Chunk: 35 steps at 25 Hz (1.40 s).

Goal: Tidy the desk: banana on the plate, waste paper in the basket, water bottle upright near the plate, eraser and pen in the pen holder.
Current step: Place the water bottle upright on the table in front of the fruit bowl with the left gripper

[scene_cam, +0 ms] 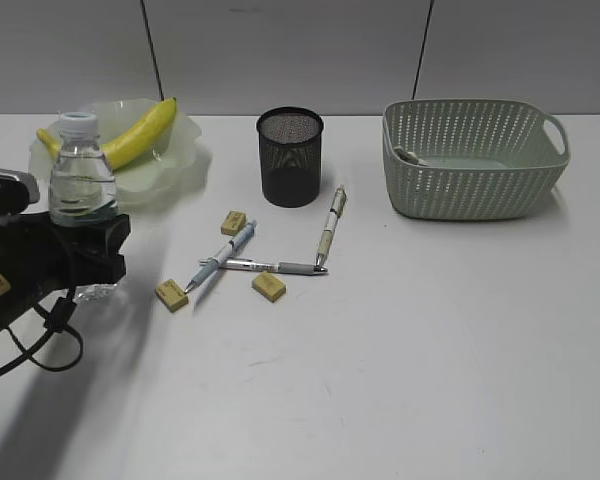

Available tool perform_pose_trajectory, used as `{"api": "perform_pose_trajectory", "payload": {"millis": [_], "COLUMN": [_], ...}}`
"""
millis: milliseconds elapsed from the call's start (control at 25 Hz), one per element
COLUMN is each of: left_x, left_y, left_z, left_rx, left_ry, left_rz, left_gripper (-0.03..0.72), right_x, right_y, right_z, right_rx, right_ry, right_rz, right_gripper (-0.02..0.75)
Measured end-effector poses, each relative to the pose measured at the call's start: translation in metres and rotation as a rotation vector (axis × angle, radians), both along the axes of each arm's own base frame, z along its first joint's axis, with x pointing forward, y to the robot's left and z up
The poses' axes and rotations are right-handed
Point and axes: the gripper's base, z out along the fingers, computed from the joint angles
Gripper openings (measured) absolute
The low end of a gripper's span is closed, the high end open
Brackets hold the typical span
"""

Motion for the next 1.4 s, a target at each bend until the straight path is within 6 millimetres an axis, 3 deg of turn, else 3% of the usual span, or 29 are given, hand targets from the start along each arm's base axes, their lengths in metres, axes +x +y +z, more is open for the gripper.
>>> {"api": "perform_pose_trajectory", "payload": {"millis": [480,1400], "left_x": [0.03,0.027], "left_y": [-0.006,-0.005], "left_z": [-0.017,-0.024], "left_rx": [-0.003,0.001], "left_ry": [-0.011,-0.007], "left_rz": [0.013,0.016], "left_gripper": [0.483,0.483], "right_x": [0.0,0.0], "right_y": [0.0,0.0], "right_z": [0.0,0.0], "right_rx": [0.0,0.0], "right_ry": [0.0,0.0], "right_rz": [0.0,0.0], "right_gripper": [0.348,0.348]}}
